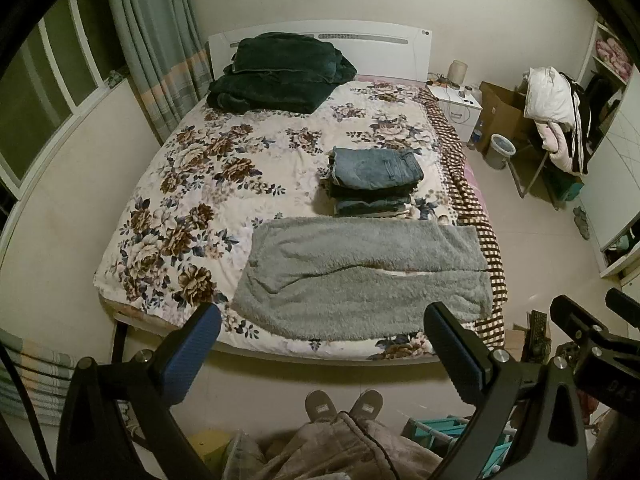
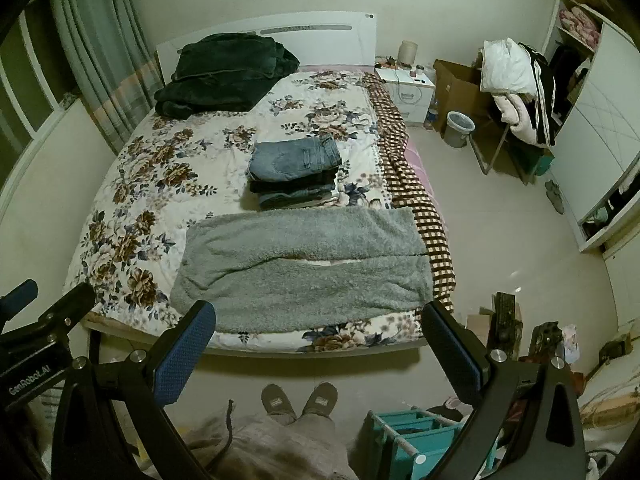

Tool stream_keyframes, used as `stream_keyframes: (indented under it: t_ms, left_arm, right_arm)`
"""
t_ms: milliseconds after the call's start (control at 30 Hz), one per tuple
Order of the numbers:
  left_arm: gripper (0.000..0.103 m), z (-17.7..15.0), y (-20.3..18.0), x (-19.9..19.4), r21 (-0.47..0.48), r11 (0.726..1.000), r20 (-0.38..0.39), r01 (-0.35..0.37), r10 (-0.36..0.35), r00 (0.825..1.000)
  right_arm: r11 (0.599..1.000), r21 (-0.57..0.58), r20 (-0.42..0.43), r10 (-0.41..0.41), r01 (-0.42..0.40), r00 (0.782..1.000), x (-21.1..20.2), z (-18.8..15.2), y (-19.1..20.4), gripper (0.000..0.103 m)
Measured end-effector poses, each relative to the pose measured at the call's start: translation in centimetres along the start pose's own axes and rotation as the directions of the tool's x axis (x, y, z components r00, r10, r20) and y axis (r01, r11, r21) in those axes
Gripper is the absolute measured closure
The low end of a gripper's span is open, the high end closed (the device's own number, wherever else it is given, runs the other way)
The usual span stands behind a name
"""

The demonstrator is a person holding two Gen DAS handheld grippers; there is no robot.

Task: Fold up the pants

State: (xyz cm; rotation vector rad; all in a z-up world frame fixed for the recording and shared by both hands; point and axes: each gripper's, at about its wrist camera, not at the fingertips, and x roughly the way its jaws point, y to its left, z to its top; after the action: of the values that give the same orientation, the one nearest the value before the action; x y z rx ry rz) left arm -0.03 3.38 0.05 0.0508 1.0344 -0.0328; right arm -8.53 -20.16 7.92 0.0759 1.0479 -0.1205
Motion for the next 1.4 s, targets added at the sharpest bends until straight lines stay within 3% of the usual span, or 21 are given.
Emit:
stream_keyframes:
  t_ms: [167,333,467,633,967,1067,1200,1267,1400]
  left_arm:
    - [0.0,1.2,-0.1,0.8,-0.007,1.0,0.01,0.0,0.0,1.0]
    - [0.0,4.0,-0.9,5.5,-0.016,1.0,0.009,-0.005,0.005,1.0]
    - [0.0,5.2,-0.7,10.7,-0.006,1.0,-0.004,-0.026,0.026,1.0]
    - [0.0,7.1,-2.2,17.6,0.045,0.996,-0.05,-0.072,0.074,0.996]
    - [0.0,11.1,-5.7,33.1,0.075,0.991,-0.18,-0.111,0.123,0.976]
    - [0.0,12.1,-7.5,40.2,0.105,0.987,-0.233,-0.124,0.146,0.962]
    - [0.0,12.2,-9.1,49.2,0.177,0.973,-0.286,-0.146,0.193,0.939]
    - [0.0,11.8,-10.2,54.1,0.233,0.961,-0.308,-0.147,0.216,0.926]
    - [0.0,10.7,-12.0,64.3,0.393,0.907,-0.324,-0.151,0.29,0.901]
  right_arm:
    - [1.0,0.015,-0.004,-0.011,0.011,1.0,1.1,0.5,0.4,0.0]
    - [0.997,0.069,0.003,-0.04,0.04,0.999,5.0,1.6,0.3,0.0]
    - [0.99,0.108,0.026,-0.09,0.087,0.996,11.0,3.4,-0.8,0.0]
    - [0.982,0.118,-0.008,-0.145,0.145,0.989,19.6,6.1,-2.7,0.0]
    - [0.993,0.043,-0.123,-0.105,0.111,0.987,43.6,14.1,-7.3,0.0]
    - [0.993,-0.021,-0.157,-0.118,0.116,0.981,51.5,16.0,-8.1,0.0]
    - [0.98,-0.138,-0.252,-0.172,0.14,0.952,65.4,17.5,-9.5,0.0]
    - [0.97,-0.196,-0.283,-0.196,0.143,0.939,70.0,17.3,-9.6,0.0]
    - [0.917,-0.382,-0.346,-0.258,0.115,0.902,82.2,16.5,-8.9,0.0]
